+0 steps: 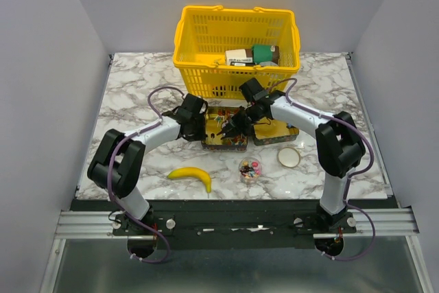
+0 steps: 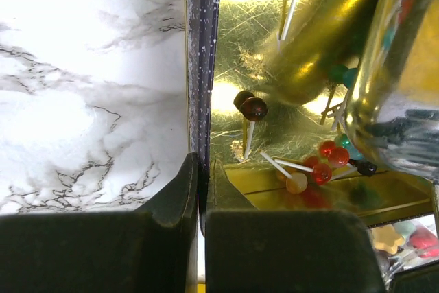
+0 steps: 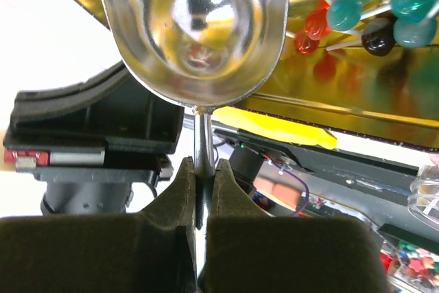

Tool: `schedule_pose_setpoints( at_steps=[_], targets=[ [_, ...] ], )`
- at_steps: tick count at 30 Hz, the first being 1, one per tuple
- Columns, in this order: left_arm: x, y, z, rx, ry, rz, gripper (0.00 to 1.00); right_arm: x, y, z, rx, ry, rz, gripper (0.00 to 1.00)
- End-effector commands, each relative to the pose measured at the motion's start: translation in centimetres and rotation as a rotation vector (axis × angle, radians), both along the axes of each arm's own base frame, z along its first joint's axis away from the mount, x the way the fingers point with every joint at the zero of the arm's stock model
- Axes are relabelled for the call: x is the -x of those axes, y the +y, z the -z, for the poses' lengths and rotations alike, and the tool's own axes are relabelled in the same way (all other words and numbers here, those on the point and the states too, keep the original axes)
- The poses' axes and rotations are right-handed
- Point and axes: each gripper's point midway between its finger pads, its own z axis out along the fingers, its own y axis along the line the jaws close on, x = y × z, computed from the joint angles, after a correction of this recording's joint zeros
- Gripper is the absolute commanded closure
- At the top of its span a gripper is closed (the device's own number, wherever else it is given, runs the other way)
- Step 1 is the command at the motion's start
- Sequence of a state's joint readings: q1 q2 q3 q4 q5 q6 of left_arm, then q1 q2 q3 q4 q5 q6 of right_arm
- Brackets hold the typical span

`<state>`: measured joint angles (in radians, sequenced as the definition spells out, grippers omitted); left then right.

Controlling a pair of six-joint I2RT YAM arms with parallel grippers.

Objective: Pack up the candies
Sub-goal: Scoop the fake candies from the storage box.

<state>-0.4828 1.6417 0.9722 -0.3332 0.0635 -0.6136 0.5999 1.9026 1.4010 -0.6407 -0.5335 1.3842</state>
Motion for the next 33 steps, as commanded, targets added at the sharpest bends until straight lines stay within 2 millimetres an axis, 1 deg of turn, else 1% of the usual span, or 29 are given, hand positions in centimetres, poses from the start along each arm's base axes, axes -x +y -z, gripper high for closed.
schedule_pose_setpoints(
  at_steps=[1, 7, 13, 16, 17, 22, 27, 30, 32, 33],
  targets=[
    [-0.8, 1.5, -0.8, -0.062, -0.063, -0.084, 1.00, 2.0, -3.8, 5.4, 0.221, 0.231, 0.166, 1.00],
    [-1.0, 1.8, -1.0, -0.087, -0.082, -0.109, 1.00, 1.0, -3.8, 5.5, 0.198, 0.240, 0.234, 1.00],
    [-1.0, 2.1, -1.2, -0.090, -0.091, -0.125, 1.00, 0.3, -5.6, 6.6, 0.227, 0.236, 0.274, 1.00],
    [-1.0, 2.0, -1.1, -0.091, -0.086, -0.122, 1.00, -0.1, -6.6, 7.1, 0.255, 0.206, 0.272, 1.00],
    [-1.0, 2.0, -1.1, -0.090, -0.086, -0.121, 1.00, -0.2, -7.0, 7.5, 0.275, 0.192, 0.262, 1.00],
    [-1.3, 1.8, -1.3, -0.085, -0.086, -0.121, 1.00, -0.3, -8.1, 8.7, 0.334, 0.150, 0.201, 1.00],
    [-1.4, 1.5, -1.1, -0.084, -0.072, -0.120, 1.00, -0.4, -10.4, 10.3, 0.476, 0.076, 0.085, 1.00],
    [-1.6, 1.3, -1.0, -0.081, -0.070, -0.121, 1.00, -0.5, -11.7, 10.6, 0.543, 0.040, 0.039, 1.00],
    [-1.8, 1.2, -1.1, -0.078, -0.072, -0.123, 1.00, -0.6, -12.2, 10.8, 0.568, 0.026, 0.016, 1.00],
    [-1.8, 1.2, -1.1, -0.078, -0.071, -0.124, 1.00, -0.9, -12.4, 10.8, 0.584, 0.005, -0.002, 1.00]
  ],
)
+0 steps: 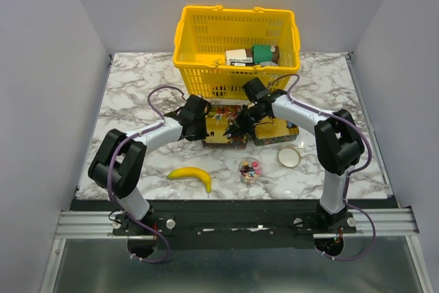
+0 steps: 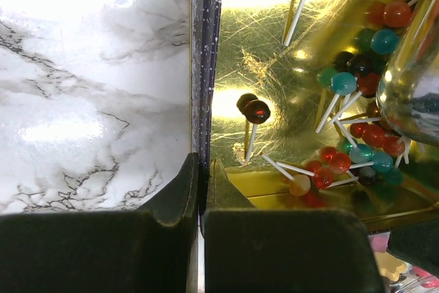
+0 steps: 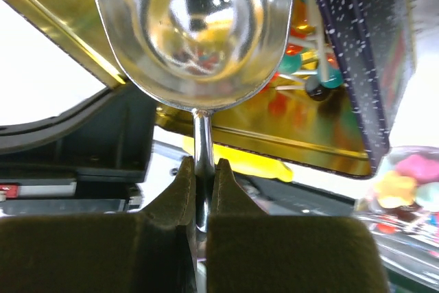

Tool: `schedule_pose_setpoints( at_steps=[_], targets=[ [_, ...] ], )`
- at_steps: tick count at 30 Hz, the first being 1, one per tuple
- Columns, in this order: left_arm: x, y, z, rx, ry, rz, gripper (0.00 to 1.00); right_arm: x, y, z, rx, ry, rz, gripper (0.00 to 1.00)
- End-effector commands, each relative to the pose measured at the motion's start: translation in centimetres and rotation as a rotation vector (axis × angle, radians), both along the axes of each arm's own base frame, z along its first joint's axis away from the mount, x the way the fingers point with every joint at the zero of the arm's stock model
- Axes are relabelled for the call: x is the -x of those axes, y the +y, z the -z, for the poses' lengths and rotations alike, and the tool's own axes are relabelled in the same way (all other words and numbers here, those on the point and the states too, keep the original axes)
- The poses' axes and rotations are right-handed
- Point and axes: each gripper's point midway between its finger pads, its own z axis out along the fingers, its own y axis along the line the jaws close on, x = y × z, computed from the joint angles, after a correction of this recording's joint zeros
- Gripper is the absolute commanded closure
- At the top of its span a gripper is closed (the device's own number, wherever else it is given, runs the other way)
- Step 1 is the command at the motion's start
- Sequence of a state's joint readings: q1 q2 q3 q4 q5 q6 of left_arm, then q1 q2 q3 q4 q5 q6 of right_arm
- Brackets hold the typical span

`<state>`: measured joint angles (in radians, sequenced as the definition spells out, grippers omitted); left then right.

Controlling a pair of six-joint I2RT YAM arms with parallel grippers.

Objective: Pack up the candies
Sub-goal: Scoop the fake candies from the storage box.

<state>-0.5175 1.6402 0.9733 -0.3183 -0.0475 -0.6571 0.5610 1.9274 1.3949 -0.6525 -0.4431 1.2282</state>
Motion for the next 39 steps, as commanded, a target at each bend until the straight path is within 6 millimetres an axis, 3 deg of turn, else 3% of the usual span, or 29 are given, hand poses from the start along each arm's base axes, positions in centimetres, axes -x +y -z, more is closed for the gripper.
schedule_pose_setpoints(
  at_steps=[1, 15, 39],
  targets=[
    [-1.2, 0.9, -1.0, -0.023, -0.022, -0.062, 1.00, 0.6, -10.1, 8.3, 0.502, 0.087, 0.062, 1.00],
    [-1.0, 0.7, -0.1, -0.019, 0.014, -0.064, 1.00, -0.8, -14.5, 8.6, 0.740, -0.053, -0.089, 1.00],
    [-1.2, 0.5, 0.1, -0.020, 0.029, -0.070, 1.00, 1.3, -15.7, 9.7, 0.909, -0.181, -0.381, 0.99]
  ],
)
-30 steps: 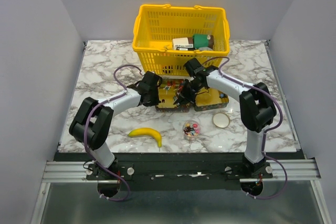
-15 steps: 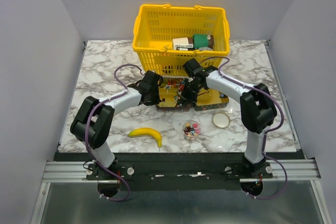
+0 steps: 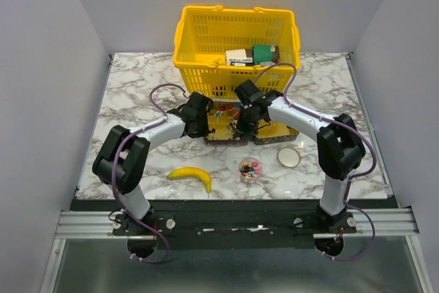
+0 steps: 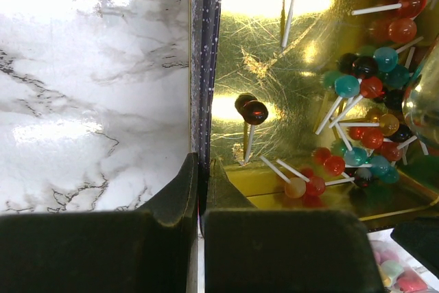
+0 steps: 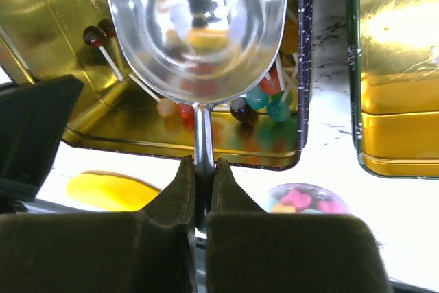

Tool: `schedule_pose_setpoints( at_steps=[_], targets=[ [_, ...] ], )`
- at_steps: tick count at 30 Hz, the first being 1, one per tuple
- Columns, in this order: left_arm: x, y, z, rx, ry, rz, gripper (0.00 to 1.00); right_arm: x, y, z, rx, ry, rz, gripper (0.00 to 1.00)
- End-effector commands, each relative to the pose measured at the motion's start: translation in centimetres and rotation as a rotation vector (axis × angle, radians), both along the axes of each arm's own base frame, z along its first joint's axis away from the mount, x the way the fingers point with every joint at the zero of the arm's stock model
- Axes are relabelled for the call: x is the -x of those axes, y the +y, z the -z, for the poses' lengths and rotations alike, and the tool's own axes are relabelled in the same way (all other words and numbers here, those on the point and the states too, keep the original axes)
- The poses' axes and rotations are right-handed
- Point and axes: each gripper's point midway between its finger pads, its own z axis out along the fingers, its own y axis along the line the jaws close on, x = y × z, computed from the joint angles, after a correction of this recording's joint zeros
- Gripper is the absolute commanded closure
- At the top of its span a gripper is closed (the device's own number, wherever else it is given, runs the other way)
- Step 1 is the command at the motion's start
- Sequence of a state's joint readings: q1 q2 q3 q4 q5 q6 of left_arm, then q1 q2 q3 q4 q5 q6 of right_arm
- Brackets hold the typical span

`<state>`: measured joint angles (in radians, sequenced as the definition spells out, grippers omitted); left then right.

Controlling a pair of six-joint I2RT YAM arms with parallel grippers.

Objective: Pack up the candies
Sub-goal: Scoop the fake candies from the storage box.

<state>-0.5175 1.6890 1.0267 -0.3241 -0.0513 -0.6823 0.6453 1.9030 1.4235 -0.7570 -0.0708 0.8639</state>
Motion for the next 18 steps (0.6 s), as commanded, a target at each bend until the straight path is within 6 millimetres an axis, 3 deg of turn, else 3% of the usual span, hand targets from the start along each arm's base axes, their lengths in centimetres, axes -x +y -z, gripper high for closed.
schedule_pose_setpoints(
  at_steps=[1, 10, 18],
  targets=[
    [0.0, 1.2, 0.2, -0.033, 0.026, -0.046, 1.00, 1.2, -11.9, 7.7, 0.560, 0.036, -0.013, 1.00],
    [-0.2, 1.1, -0.1, -0.030, 0.023, -0.042, 1.00, 1.7, -12.1, 9.1, 0.556, 0.039, -0.127, 1.00],
    [-0.5, 0.9, 0.0, -0.030, 0.026, -0.043, 1.00, 1.8, -12.3, 8.5, 0.576, -0.001, -0.207, 1.00]
  ],
)
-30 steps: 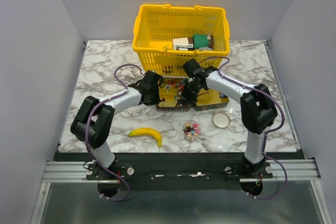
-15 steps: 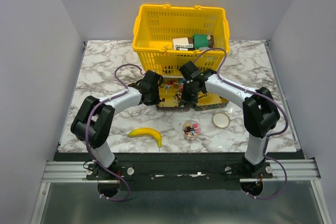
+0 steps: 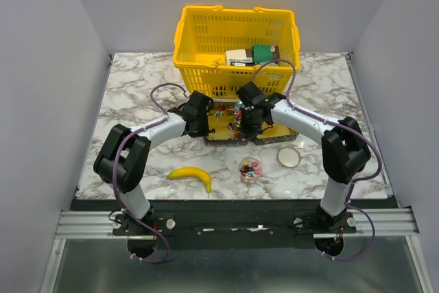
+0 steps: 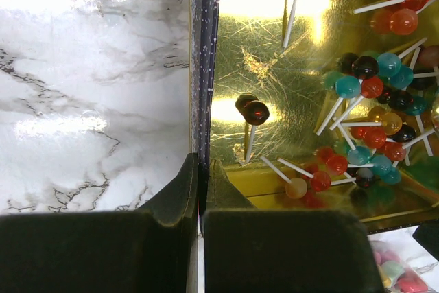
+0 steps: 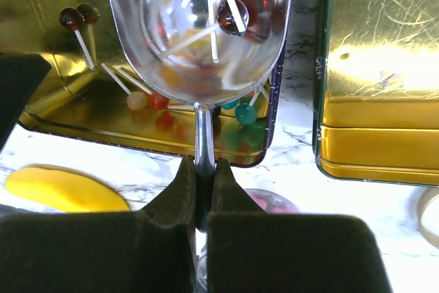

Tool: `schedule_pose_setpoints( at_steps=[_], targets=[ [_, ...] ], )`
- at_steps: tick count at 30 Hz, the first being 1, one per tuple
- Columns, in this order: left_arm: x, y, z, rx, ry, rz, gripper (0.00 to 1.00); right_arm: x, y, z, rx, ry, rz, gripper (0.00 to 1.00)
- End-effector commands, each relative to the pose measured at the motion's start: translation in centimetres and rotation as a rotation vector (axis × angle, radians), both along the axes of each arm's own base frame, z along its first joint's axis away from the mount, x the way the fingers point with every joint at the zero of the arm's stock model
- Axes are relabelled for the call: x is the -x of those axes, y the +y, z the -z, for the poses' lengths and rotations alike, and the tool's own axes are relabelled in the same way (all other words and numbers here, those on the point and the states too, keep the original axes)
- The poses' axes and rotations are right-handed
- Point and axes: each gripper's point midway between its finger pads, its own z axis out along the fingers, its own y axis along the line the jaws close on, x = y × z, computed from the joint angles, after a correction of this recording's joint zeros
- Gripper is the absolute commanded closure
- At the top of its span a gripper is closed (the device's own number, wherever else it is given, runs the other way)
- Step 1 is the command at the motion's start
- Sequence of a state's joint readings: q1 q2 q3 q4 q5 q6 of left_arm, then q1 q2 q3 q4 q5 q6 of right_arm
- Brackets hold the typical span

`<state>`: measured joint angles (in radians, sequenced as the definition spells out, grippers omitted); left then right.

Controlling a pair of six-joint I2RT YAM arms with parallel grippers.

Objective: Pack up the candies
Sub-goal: Scoop the fake candies from the storage box.

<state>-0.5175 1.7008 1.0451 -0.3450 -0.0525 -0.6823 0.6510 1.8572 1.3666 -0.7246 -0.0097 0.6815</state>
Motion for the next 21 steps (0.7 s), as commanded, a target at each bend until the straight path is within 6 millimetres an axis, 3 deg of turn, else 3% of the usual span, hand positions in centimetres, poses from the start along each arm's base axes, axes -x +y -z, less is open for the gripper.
schedule_pose_setpoints(
  at_steps=[1, 12, 21],
  targets=[
    [-0.5, 0.9, -0.1, -0.021, 0.015, -0.041, 1.00, 1.4, -10.3, 8.0, 0.498, 0.029, -0.034, 1.00],
    [-0.5, 0.9, -0.1, -0.026, 0.015, -0.044, 0.91, 2.0, -9.5, 6.5, 0.523, -0.057, -0.120, 1.00],
    [-0.6, 1.1, -0.5, -0.034, 0.006, -0.045, 0.62, 3.0, -9.2, 3.3, 0.505, -0.098, -0.134, 0.99]
  ],
)
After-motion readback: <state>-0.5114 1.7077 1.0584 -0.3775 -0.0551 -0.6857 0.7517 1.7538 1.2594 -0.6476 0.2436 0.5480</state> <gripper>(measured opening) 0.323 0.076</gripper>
